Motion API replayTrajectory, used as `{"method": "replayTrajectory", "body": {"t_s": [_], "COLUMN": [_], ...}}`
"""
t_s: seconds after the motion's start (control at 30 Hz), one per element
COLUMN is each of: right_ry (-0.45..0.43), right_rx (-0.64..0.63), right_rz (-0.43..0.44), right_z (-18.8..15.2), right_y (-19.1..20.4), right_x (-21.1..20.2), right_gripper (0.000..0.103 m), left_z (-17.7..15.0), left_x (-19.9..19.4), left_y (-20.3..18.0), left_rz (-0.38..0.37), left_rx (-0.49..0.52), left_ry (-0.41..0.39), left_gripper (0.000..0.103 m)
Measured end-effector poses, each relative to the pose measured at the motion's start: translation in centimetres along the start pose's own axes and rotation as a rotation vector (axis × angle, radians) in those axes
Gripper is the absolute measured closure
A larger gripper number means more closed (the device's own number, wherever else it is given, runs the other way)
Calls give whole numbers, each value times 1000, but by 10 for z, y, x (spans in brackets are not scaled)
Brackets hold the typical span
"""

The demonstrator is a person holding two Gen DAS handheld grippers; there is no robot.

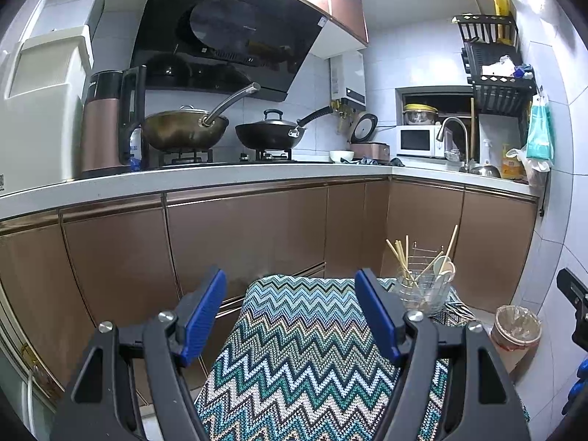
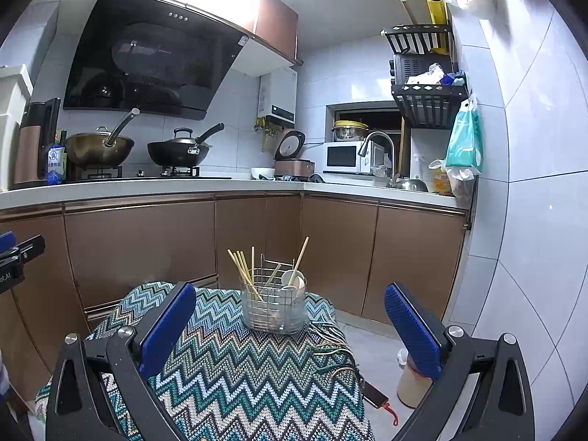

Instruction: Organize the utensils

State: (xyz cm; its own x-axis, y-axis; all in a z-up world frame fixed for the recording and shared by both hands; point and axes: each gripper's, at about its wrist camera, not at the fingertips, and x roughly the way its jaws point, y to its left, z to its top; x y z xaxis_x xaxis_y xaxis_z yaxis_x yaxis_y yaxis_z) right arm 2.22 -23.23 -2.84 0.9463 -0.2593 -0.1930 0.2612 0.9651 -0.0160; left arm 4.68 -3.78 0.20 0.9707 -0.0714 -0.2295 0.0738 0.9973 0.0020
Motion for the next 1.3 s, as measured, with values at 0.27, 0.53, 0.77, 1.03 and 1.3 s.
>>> {"method": "replayTrajectory", "body": {"t_s": [0.27,0.53,0.77,1.03,1.3], "right_ry": [5,2,-1,-4,-7], "right_rx": [-4,-2,-1,-3,-9], "right_rz": [0,0,0,2,5], "right_z": [-2,-3,-2,0,4], "right_y": [0,-1,-2,-1,2], "right_x": [3,2,1,-1,-3], "right_gripper": [0,0,0,0,0], "left_z": [0,0,2,4,5], "left_x": [1,-1,-4,-9,-11], "left_y": [-2,-5,-5,-4,-4], "left_rz": [-4,-3,2,6,13], "left_rx": [1,4,6,2,-2], "left_ry": [-2,-10,-26,-40,-47], "left_gripper": [32,32,32,32,32]}}
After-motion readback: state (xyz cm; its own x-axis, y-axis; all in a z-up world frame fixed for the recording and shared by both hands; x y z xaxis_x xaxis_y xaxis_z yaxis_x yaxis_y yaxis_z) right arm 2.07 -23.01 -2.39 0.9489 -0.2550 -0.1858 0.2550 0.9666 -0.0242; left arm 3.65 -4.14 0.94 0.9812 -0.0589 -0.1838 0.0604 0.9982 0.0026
